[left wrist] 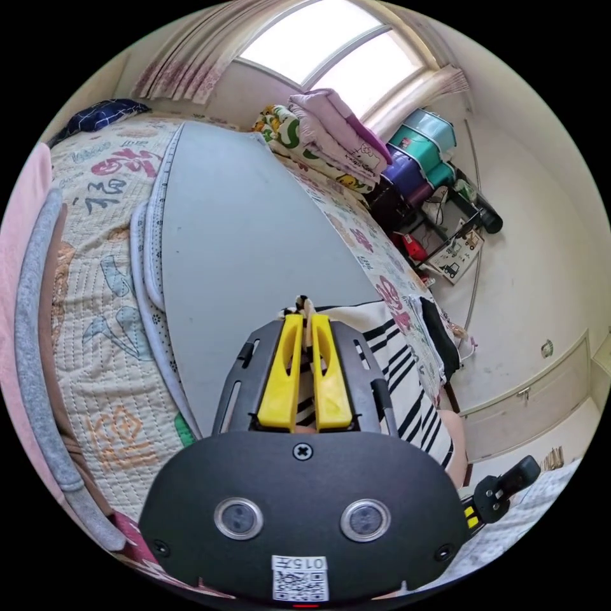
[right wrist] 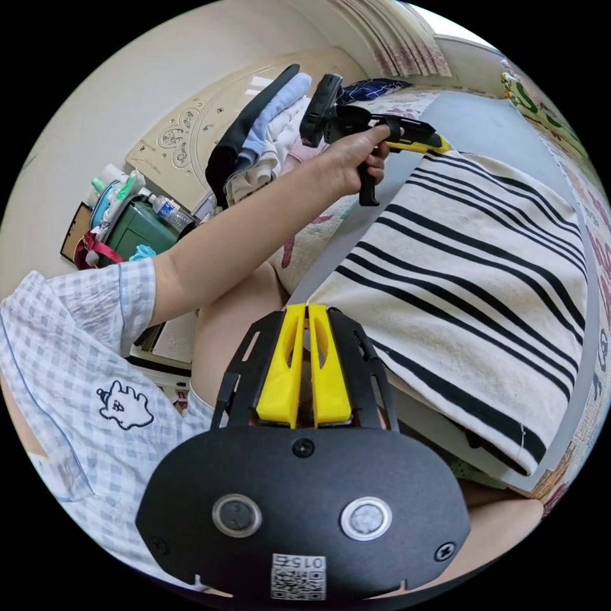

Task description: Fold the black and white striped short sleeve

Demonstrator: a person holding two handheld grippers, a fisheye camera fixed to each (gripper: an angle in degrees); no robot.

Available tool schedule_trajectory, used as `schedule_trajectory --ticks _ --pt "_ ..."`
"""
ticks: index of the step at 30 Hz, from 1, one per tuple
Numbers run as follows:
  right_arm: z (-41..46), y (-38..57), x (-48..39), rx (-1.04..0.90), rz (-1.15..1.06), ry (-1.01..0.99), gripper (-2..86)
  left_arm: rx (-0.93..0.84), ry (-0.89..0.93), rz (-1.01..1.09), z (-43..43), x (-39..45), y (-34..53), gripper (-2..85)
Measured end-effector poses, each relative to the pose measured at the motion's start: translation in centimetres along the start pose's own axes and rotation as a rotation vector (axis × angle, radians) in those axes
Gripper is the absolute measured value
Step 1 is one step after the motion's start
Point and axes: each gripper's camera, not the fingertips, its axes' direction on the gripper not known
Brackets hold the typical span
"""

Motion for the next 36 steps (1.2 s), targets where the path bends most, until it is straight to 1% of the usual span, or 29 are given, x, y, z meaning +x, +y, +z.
schedule_trajectory --ticks 5,7,9,11,14,16,19,22,23,24,25,27,29,31,33,34,36 --pt "4.1 1.3 1.0 -0.064 -0.011 0.015 -0.1 0.025 -0.023 -0.05 -1.2 -1.2 0.5 0.3" --pt "5.2 1.8 1.8 -0.083 0.016 0.019 -0.1 0.013 -0.018 -0.052 -1.2 -1.0 0.7 0.1" --pt "5.7 2.6 2.9 -0.085 0.036 -0.003 0.0 0.007 -0.081 0.023 -1.5 0.4 0.8 -0.1" --pt "5.8 3.1 3.5 -0.079 0.04 -0.014 0.0 0.031 -0.106 0.062 -2.1 1.8 0.9 -0.2" --pt "5.6 3.8 4.3 -0.034 0.058 -0.025 0.2 0.065 -0.168 0.153 -2.6 4.6 0.9 -0.2" --pt "6.1 4.3 4.9 -0.006 0.093 -0.023 0.3 0.061 -0.206 0.173 -2.3 5.4 1.1 -0.2" --pt "7.9 5.1 5.4 -0.009 0.111 0.025 0.9 0.026 -0.27 0.155 -1.0 5.6 1.6 -0.1" --pt "8.4 5.2 5.1 -0.039 0.077 0.055 2.6 -0.024 -0.32 0.16 0.0 6.6 1.5 0.2" --pt "8.3 5.1 4.8 -0.061 0.046 0.047 4.3 -0.062 -0.339 0.174 0.4 7.0 1.5 0.4" --pt "7.9 5.3 4.6 -0.077 0.017 0.036 6.7 -0.075 -0.354 0.178 0.5 7.3 1.6 0.7" --pt "7.6 5.5 4.6 -0.081 0.003 0.031 7.4 -0.071 -0.351 0.177 0.2 7.5 1.7 0.9" --pt "5.7 6.7 4.5 -0.091 -0.067 -0.032 8.5 -0.05 -0.324 0.168 -1.5 8.3 2.0 2.1" --pt "3.4 8.1 5.3 -0.078 -0.079 -0.068 8.8 -0.024 -0.299 0.181 -3.5 9.1 2.7 3.6" --pt "0.4 9.9 6.7 -0.023 -0.055 -0.036 9.2 0.02 -0.236 0.2 -5.9 9.8 3.8 6.0" --pt "-4.2 12.9 8.8 0.084 -0.017 0.069 9.5 0.09 -0.076 0.212 -9.4 10.7 5.2 7.8" --pt "-5.2 13.7 9.3 0.11 -0.011 0.106 9.6 0.098 -0.026 0.227 -10.1 11.0 5.5 7.9" --pt "-8.0 16.7 11.4 0.15 0.033 0.281 10.0 0.04 0.153 0.333 -11.6 13.0 7.3 7.4"
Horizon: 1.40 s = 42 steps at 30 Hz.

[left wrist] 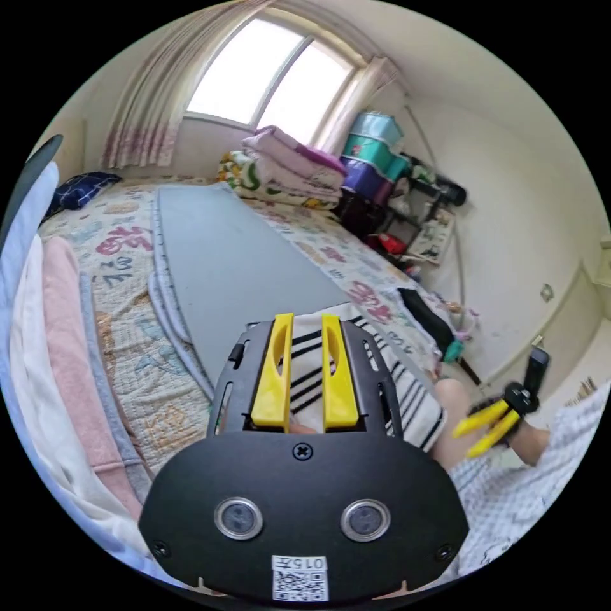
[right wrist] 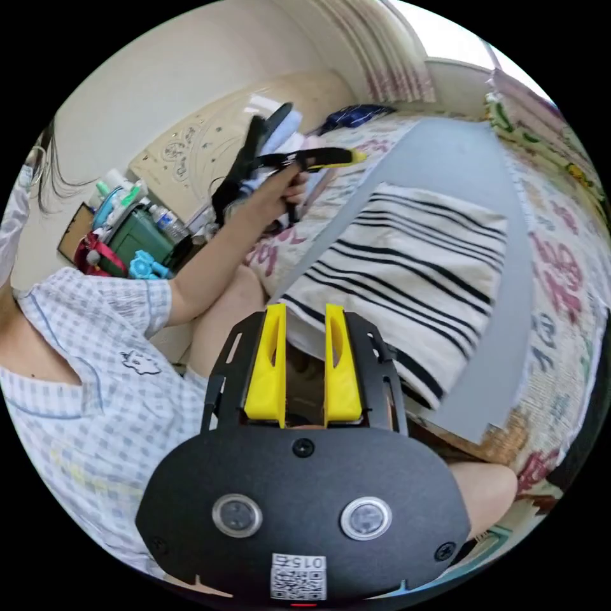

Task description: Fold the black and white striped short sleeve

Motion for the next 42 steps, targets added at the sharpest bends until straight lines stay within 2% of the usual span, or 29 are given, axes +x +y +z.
schedule_trajectory --ticks 3,7,10,12,14,18,23,26,29,32,36,42 --pt "-1.0 2.1 2.4 -0.03 0.03 0.131 10.8 -0.074 0.157 0.088 0.5 3.6 4.4 8.3" --pt "0.0 3.4 3.7 -0.067 0.025 0.187 11.7 -0.199 0.374 0.088 2.5 6.0 7.9 9.7" --pt "1.6 4.0 4.2 -0.103 0.012 0.198 11.3 -0.286 0.368 0.203 3.3 9.1 8.7 9.7" --pt "2.4 4.8 4.3 -0.126 0.004 0.227 5.7 -0.382 0.419 0.288 4.1 11.2 10.7 9.1" --pt "2.8 5.6 4.7 -0.139 0.018 0.242 1.1 -0.48 0.444 0.317 5.1 12.3 12.1 8.6" --pt "3.3 7.6 6.4 -0.161 0.081 0.229 -0.7 -0.657 0.388 0.271 7.7 12.1 14.2 8.1" --pt "3.8 9.0 6.8 -0.215 0.097 0.226 -0.8 -0.644 0.412 0.258 7.1 11.8 14.2 7.6" --pt "3.2 10.2 6.1 -0.223 0.067 0.239 -0.6 -0.522 0.451 0.283 5.1 12.1 13.3 7.9" --pt "1.2 11.1 6.0 -0.183 0.074 0.208 1.1 -0.399 0.35 0.255 2.9 11.0 12.7 8.9" --pt "-2.4 11.8 5.9 -0.044 0.079 0.156 4.7 -0.283 0.195 0.242 0.5 9.9 12.6 10.7" --pt "-5.6 12.1 4.1 0.076 0.008 0.078 6.9 -0.234 0.047 0.077 -0.5 6.9 12.8 11.2" --pt "-0.8 11.3 -3.6 0.048 -0.205 -0.068 9.9 -0.162 0.076 -0.123 -0.4 2.6 12.7 10.8"
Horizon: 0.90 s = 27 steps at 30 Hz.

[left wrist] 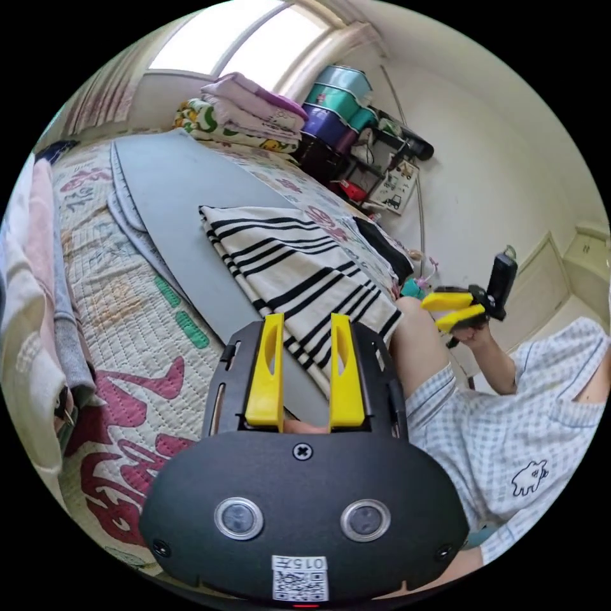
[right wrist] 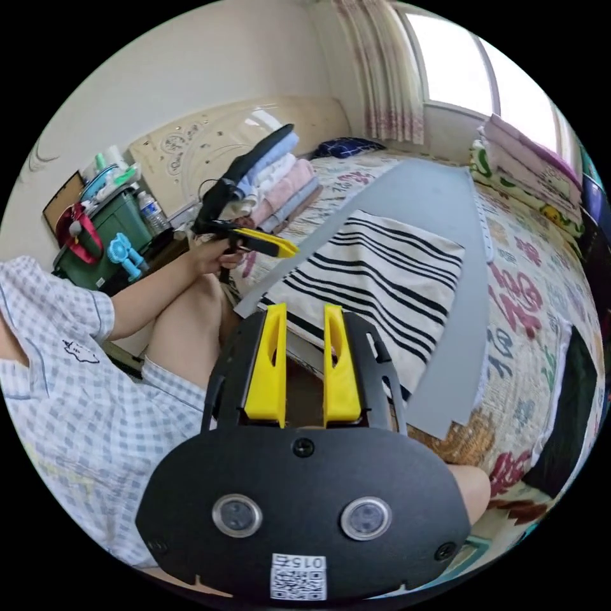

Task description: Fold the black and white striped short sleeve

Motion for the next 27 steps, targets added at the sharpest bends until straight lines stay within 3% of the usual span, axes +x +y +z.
schedule_trajectory --ticks 4,9,15,19,24,27 --pt "5.8 -0.9 -3.7 -0.094 -0.075 -0.031 12.0 -0.043 -0.01 -0.05 1.3 -0.8 -0.5 10.2" --pt "11.3 -0.5 -6.5 -0.197 -0.11 0.096 13.8 -0.068 -0.238 -0.042 2.1 -0.2 -1.3 11.1" --pt "12.5 1.8 -6.3 -0.24 -0.034 0.193 9.2 0.051 -0.201 -0.142 1.2 -4.4 -2.8 11.6" --pt "11.8 3.1 -5.6 -0.243 0.001 0.138 5.7 0.095 -0.099 -0.212 1.6 -6.6 -3.3 10.7" --pt "11.1 4.6 -5.3 -0.224 0.038 0.105 1.2 -0.004 -0.09 -0.255 3.4 -8.4 -4.2 1.2" --pt "11.1 5.2 -5.5 -0.209 0.026 0.081 0.4 0.031 -0.139 -0.24 2.6 -8.2 -3.9 -0.3"
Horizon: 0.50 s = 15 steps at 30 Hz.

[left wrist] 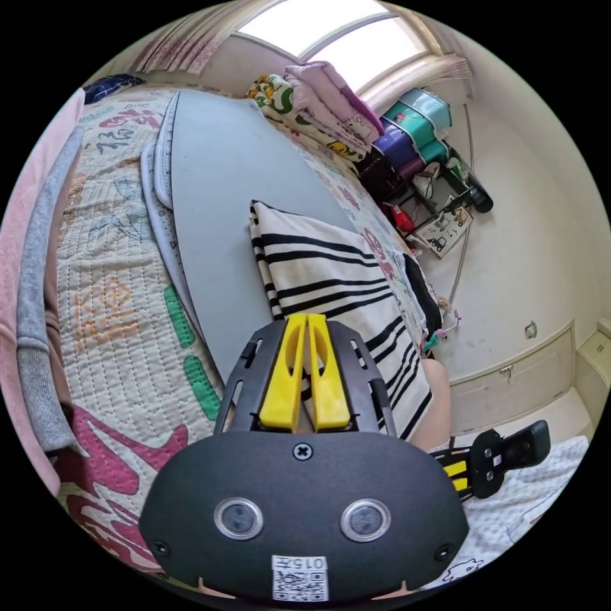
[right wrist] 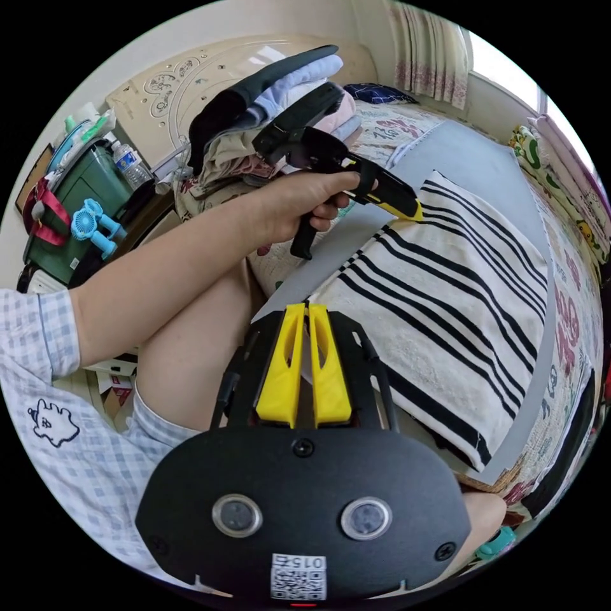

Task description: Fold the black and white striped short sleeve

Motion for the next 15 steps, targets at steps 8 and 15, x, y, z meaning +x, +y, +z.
schedule_trajectory --ticks 8,15 --pt "0.7 2.0 1.2 -0.015 0.017 -0.026 0.1 0.052 0.107 -0.073 -0.1 -2.2 0.2 4.7" --pt "0.2 4.4 3.2 -0.003 0.025 -0.074 0.2 0.037 -0.058 -0.008 0.6 -0.2 -0.1 -0.2"
